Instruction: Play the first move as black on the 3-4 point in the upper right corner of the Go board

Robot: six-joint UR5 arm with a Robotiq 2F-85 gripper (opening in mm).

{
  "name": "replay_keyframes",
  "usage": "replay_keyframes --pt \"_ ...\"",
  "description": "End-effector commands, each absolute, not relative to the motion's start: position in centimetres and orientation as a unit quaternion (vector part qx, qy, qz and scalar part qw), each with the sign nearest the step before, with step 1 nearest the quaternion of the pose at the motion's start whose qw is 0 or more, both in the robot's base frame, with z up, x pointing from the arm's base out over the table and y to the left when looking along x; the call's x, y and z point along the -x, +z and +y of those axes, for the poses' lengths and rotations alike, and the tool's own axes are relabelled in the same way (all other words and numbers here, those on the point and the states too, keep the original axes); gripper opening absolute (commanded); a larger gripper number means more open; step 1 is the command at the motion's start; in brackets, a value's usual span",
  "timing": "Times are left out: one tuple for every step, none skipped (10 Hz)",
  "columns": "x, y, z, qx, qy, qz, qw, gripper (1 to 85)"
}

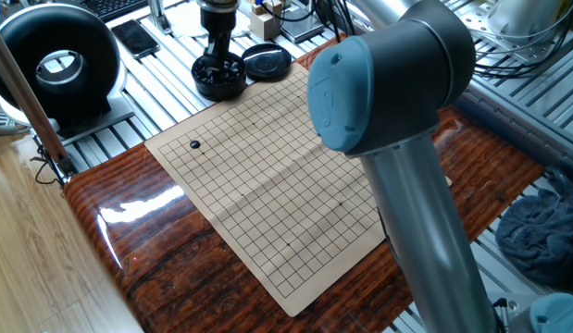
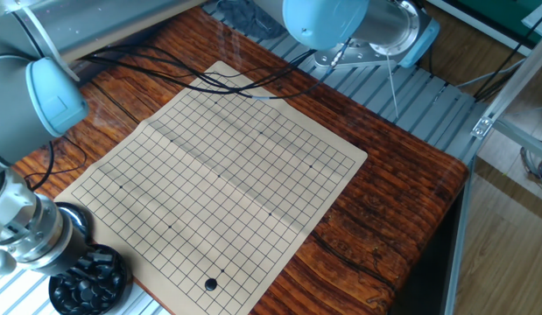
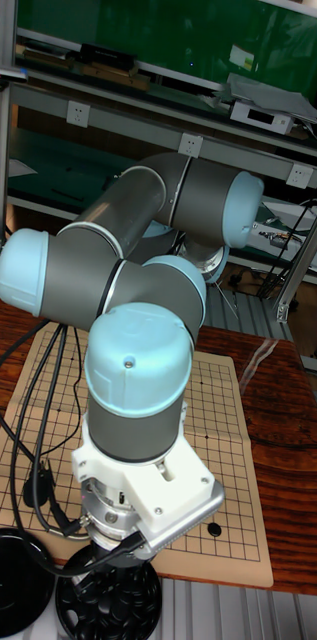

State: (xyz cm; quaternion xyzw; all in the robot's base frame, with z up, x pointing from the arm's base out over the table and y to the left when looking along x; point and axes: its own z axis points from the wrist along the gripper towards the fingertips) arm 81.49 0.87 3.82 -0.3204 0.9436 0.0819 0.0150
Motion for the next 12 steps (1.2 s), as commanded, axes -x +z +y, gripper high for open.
replay_keyframes --pt "-81.42 3.89 1.12 0.324 0.091 0.942 0.018 23.0" --pt "-81.42 3.91 1.27 0.325 0.094 0.941 0.019 23.0" --pt "-81.41 3.95 1.48 0.327 0.098 0.94 0.021 23.3" --pt "-81.35 4.02 1.77 0.327 0.104 0.939 0.022 24.3" --pt "-81.34 4.05 1.97 0.327 0.109 0.938 0.023 24.7" --pt "-81.34 4.04 2.0 0.328 0.109 0.938 0.024 24.7" --pt "-81.34 4.05 2.03 0.328 0.11 0.938 0.024 24.7" --pt "-81.34 4.05 2.02 0.329 0.11 0.938 0.024 24.7" --pt "-81.34 4.05 2.01 0.329 0.11 0.938 0.024 24.3" --pt "-81.3 4.05 2.0 0.329 0.11 0.937 0.023 23.0" --pt "-81.3 4.04 1.99 0.331 0.11 0.937 0.024 23.0" --pt "-81.29 4.0 1.86 0.333 0.109 0.936 0.023 23.0"
